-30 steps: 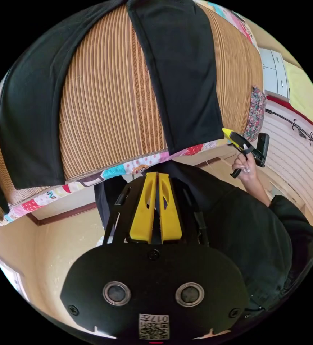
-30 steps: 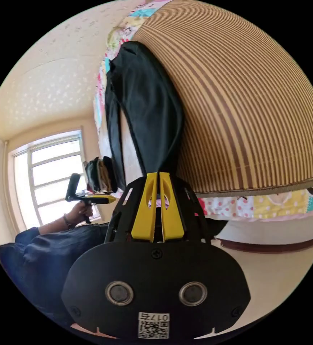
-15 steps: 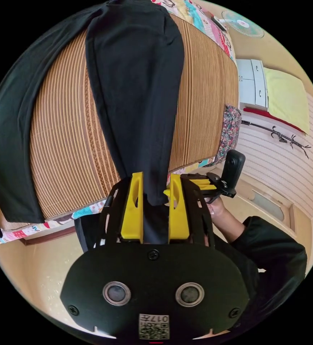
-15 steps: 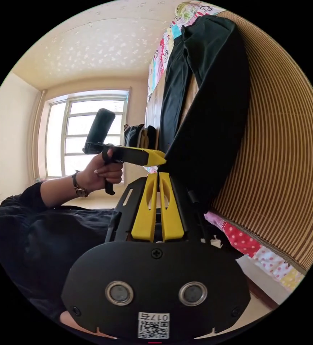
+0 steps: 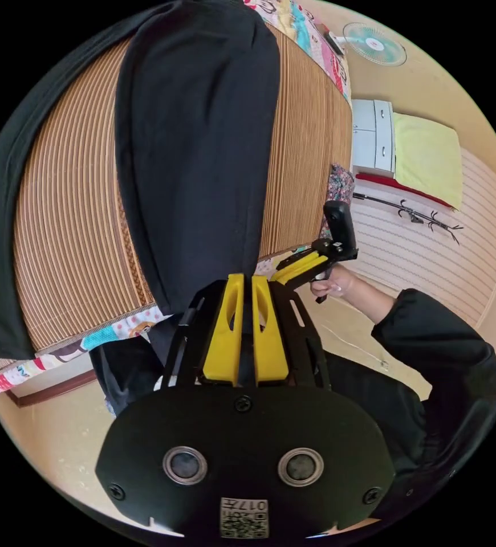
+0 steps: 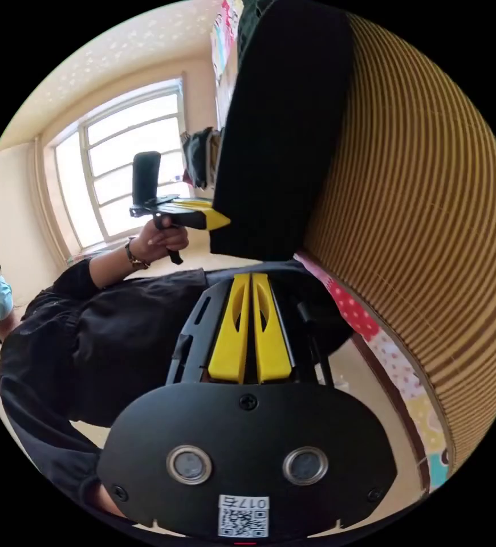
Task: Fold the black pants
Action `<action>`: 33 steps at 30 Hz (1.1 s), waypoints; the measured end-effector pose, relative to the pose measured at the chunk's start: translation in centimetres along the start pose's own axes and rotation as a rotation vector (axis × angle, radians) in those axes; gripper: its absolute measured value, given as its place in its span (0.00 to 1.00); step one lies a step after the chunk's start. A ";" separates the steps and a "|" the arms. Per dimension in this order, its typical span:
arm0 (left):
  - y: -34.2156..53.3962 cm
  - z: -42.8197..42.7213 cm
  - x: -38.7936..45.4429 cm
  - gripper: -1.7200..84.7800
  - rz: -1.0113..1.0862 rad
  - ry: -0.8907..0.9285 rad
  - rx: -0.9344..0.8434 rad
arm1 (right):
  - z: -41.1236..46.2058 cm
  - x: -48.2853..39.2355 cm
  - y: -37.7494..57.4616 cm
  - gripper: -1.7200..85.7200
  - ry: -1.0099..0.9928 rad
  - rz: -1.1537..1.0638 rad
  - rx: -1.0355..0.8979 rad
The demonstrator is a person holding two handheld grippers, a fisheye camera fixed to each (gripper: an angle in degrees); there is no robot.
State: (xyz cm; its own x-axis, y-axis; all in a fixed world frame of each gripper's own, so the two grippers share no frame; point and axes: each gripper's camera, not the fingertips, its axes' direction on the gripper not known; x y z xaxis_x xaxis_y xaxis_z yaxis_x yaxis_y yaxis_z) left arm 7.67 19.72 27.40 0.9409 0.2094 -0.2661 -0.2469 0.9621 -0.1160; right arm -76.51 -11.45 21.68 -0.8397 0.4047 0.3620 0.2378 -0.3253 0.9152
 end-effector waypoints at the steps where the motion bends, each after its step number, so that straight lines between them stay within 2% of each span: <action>1: 0.9 -0.6 -0.1 0.03 -0.002 0.026 0.015 | -1.0 0.8 -0.1 0.04 0.026 0.019 -0.035; 4: 3.8 -2.2 -0.3 0.03 -0.006 0.038 0.062 | -8.6 4.6 -1.8 0.05 0.097 0.134 -0.060; 7: 6.9 -3.2 -0.8 0.03 -0.019 0.060 0.102 | -18.4 7.7 -6.3 0.08 0.059 0.216 0.117; 12: 11.4 -3.9 -1.2 0.03 -0.055 0.090 0.164 | -33.8 11.5 -17.8 0.13 -0.080 0.210 0.644; 15: 13.2 -4.4 -1.0 0.03 -0.063 0.128 0.200 | -38.2 12.9 -24.3 0.15 -0.137 0.192 0.916; 18: 14.8 -4.6 -0.6 0.03 -0.045 0.156 0.229 | -39.6 15.1 -31.1 0.16 -0.214 0.191 1.101; 20: 15.6 -4.6 -0.5 0.03 -0.035 0.173 0.243 | -39.9 16.9 -35.5 0.17 -0.239 0.203 1.140; 24: 17.8 -4.7 -0.4 0.03 -0.044 0.251 0.282 | -40.4 20.5 -44.4 0.18 -0.141 0.236 1.168; 28: 19.9 -5.8 0.4 0.03 -0.012 0.289 0.317 | -40.6 23.7 -49.3 0.16 -0.080 0.216 1.214; 33: 21.3 -6.3 0.9 0.03 0.003 0.351 0.327 | -40.4 26.0 -54.5 0.13 0.152 0.262 1.221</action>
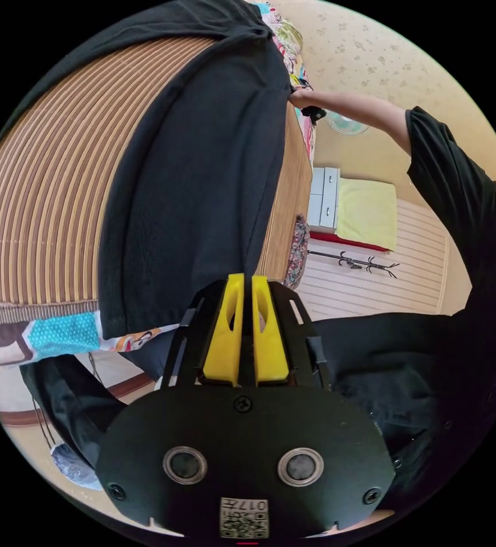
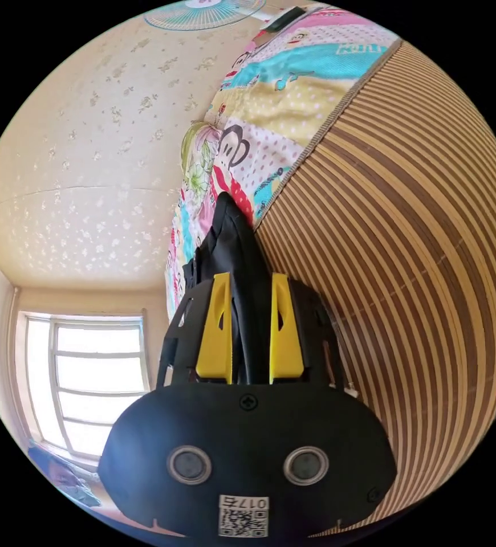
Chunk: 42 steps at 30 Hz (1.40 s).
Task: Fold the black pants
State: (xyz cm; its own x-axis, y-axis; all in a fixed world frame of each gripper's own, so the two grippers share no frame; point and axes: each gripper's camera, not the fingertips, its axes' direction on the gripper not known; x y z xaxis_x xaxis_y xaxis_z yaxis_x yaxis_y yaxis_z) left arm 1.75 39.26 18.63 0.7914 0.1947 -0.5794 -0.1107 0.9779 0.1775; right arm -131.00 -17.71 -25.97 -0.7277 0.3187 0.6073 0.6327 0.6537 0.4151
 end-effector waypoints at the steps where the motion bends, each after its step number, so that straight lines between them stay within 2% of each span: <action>1: 0.4 -0.1 0.3 0.03 0.000 0.027 0.005 | 0.4 0.2 -0.2 0.12 0.015 -0.003 0.003; 4: 1.4 -0.7 1.6 0.03 0.005 0.094 0.027 | 2.3 0.7 -0.3 0.09 0.059 -0.034 0.009; 9: 3.4 -5.0 4.6 0.03 0.040 0.232 0.104 | 6.4 -3.4 1.4 0.06 0.281 -0.184 0.063; 12: 4.5 -10.1 6.4 0.03 0.061 0.341 0.180 | 9.8 -5.6 2.5 0.05 0.291 -0.181 0.080; 16: 6.9 -18.4 6.6 0.03 0.039 0.531 0.388 | 14.7 -8.1 5.4 0.04 0.262 -0.178 0.146; 19: 8.0 -22.8 4.8 0.03 -0.032 0.614 0.485 | 22.1 -10.6 8.6 0.04 0.248 -0.250 0.103; 23: 9.1 -28.6 3.4 0.03 -0.019 0.476 0.571 | 34.2 -12.8 13.9 0.04 0.250 -0.329 -0.006; 27: 10.7 -34.1 1.2 0.03 -0.053 0.229 0.717 | 43.9 -13.2 19.2 0.03 0.388 -0.551 -0.097; 31: 9.7 -34.5 0.7 0.04 -0.111 -0.071 0.732 | 47.5 -7.6 21.7 0.03 0.413 -0.543 -0.085; 36: 9.5 -32.2 2.9 0.04 -0.070 -0.125 0.723 | 45.4 1.2 21.5 0.03 0.316 -0.363 0.026; 42: 10.6 -32.3 10.5 0.04 0.254 -0.051 0.737 | 42.0 0.2 19.9 0.03 0.362 -0.396 0.064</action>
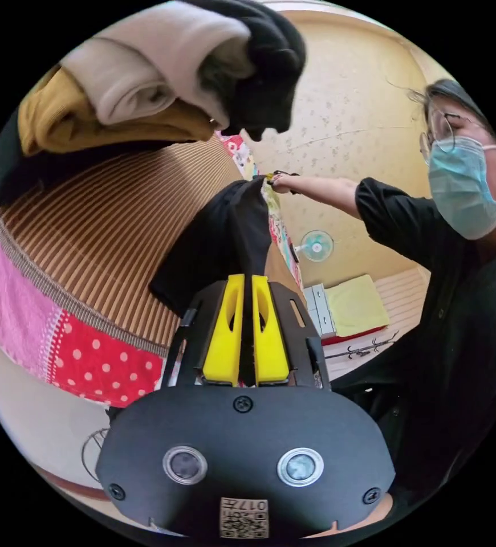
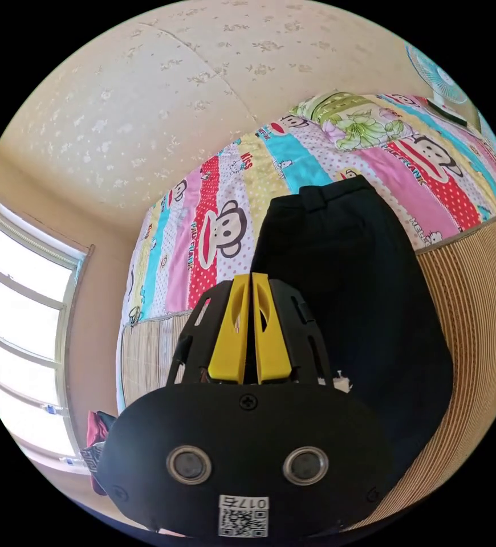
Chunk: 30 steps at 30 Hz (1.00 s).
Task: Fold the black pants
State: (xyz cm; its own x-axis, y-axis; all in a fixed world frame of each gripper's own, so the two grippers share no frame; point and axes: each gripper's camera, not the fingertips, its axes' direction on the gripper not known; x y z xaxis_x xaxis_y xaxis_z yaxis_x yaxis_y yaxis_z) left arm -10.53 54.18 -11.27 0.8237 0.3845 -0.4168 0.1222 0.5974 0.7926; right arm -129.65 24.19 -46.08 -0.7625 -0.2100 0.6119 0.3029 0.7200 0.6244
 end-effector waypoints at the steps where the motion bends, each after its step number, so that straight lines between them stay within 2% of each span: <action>1: -0.6 -0.3 0.9 0.05 0.025 -0.020 0.012 | -0.3 -0.1 -0.2 0.03 0.006 0.000 0.009; 2: -0.8 -0.4 0.9 0.05 0.019 -0.037 0.019 | -0.9 0.1 -0.5 0.03 0.008 0.006 0.034; 4: -1.1 -0.5 -1.5 0.06 -0.139 -0.161 0.040 | -1.5 0.9 -0.4 0.04 0.000 0.018 0.065; 7: 0.0 -0.6 -3.5 0.06 -0.232 -0.256 0.096 | -1.5 3.0 0.3 0.07 -0.107 -0.085 0.035; 10: 0.9 -0.5 -2.8 0.08 -0.207 -0.270 0.107 | -0.3 6.7 2.2 0.09 -0.077 -0.145 -0.099; 13: 1.3 0.3 -1.9 0.09 -0.179 -0.284 0.042 | 0.1 10.7 7.0 0.10 -0.147 -0.239 -0.345; 17: 1.0 0.9 -1.3 0.10 -0.138 -0.292 -0.040 | -6.3 15.2 20.2 0.11 -0.138 -0.506 -0.618; 19: 0.8 1.6 -1.3 0.10 -0.119 -0.291 -0.104 | -9.8 18.6 26.4 0.12 -0.155 -0.531 -0.722; 22: 0.8 3.0 -1.0 0.10 -0.087 -0.335 -0.201 | -16.1 25.7 34.8 0.13 -0.118 -0.414 -0.761; 25: 0.8 4.1 -0.3 0.10 -0.033 -0.330 -0.272 | -22.5 32.5 41.1 0.14 -0.111 -0.217 -0.674; 30: 1.1 4.0 -0.4 0.09 -0.058 -0.293 -0.326 | -28.1 37.9 50.4 0.13 -0.280 0.082 -0.599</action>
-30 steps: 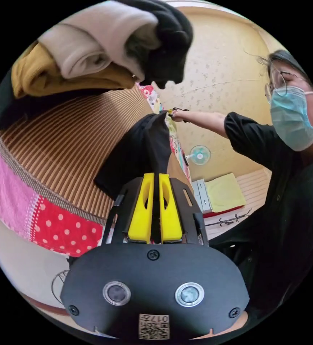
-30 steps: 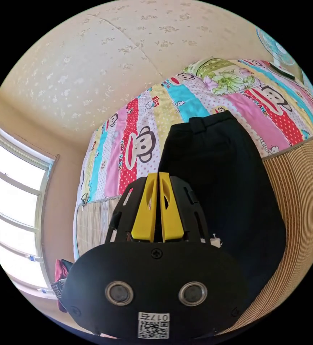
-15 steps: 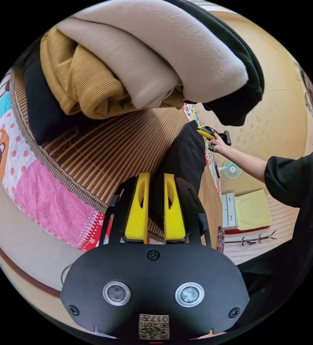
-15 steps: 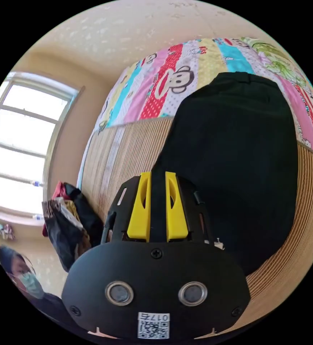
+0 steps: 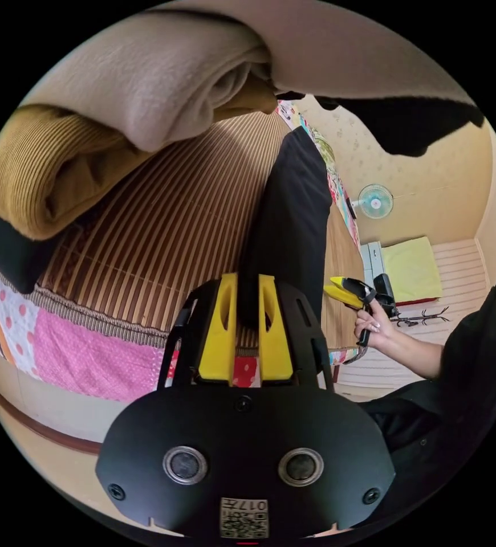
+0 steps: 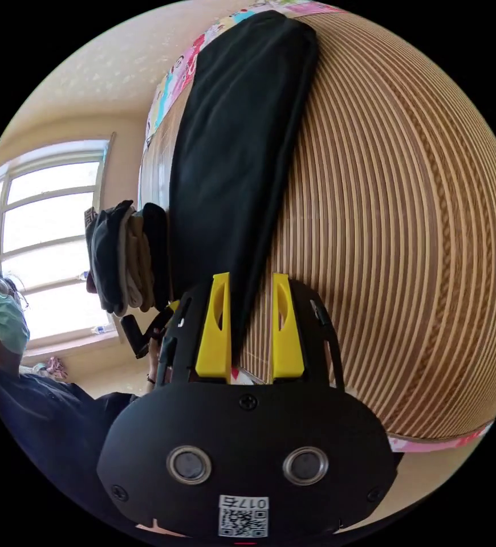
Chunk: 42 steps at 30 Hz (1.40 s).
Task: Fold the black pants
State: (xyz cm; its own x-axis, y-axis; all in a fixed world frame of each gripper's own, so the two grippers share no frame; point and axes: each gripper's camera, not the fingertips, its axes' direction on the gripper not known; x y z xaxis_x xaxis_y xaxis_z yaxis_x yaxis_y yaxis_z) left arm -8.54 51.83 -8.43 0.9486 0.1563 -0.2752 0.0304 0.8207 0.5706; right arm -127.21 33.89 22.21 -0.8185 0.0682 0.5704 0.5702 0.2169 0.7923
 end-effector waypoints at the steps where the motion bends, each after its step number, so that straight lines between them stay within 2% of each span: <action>1: 0.3 0.0 0.2 0.09 0.002 -0.002 -0.015 | 0.2 0.1 0.6 0.13 -0.027 0.017 0.006; 4: 1.3 -0.2 1.2 0.09 0.028 -0.026 -0.037 | 1.7 -0.4 2.2 0.10 -0.080 0.034 -0.053; 6: 1.9 -0.3 2.0 0.08 0.059 -0.018 -0.065 | 1.7 -1.5 3.1 0.07 -0.026 -0.041 -0.150; 8: 2.7 0.2 3.0 0.08 0.098 0.032 -0.126 | -0.9 -2.2 3.9 0.06 -0.012 -0.117 -0.152; 13: 6.9 6.3 7.8 0.08 0.181 0.235 -0.410 | -9.2 -0.7 6.2 0.06 0.112 -0.184 -0.174; 16: 9.4 10.3 10.4 0.08 0.185 0.255 -0.567 | -13.3 1.9 8.3 0.06 0.207 -0.147 -0.157; 18: 10.2 11.3 11.7 0.08 0.223 0.237 -0.592 | -15.9 4.7 9.6 0.06 0.225 -0.033 -0.128; 20: 10.0 11.3 12.4 0.08 0.256 0.205 -0.569 | -17.5 6.4 10.4 0.06 0.229 0.044 -0.102; 23: 8.0 10.2 12.3 0.09 0.261 0.157 -0.472 | -20.8 6.0 11.3 0.07 0.205 0.089 0.063; 25: 5.8 8.8 11.6 0.09 0.238 0.146 -0.365 | -21.2 4.5 10.8 0.08 0.210 0.059 0.109; 28: 3.6 8.7 10.6 0.09 0.194 0.130 -0.301 | -18.9 1.7 9.5 0.09 0.211 -0.014 0.114; 32: 2.8 10.9 11.0 0.09 0.203 0.110 -0.333 | -12.8 0.0 9.0 0.10 0.242 -0.036 0.038; 36: 3.6 13.8 12.5 0.09 0.234 0.064 -0.408 | -11.9 -1.3 11.2 0.09 0.299 -0.077 0.086; 38: 4.3 14.9 12.6 0.09 0.203 0.042 -0.436 | -11.9 -2.0 11.7 0.10 0.290 -0.090 0.067; 42: 6.1 16.3 12.4 0.08 0.085 0.017 -0.408 | -10.4 -4.8 13.7 0.10 0.412 -0.201 0.047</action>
State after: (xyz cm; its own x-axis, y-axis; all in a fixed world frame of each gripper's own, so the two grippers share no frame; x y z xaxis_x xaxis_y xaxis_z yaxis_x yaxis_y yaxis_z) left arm 8.56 49.84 4.21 0.9370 0.2387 -0.2550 -0.1781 0.9545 0.2391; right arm -114.70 26.41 32.57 -0.8109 -0.3708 0.4527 0.3916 0.2309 0.8907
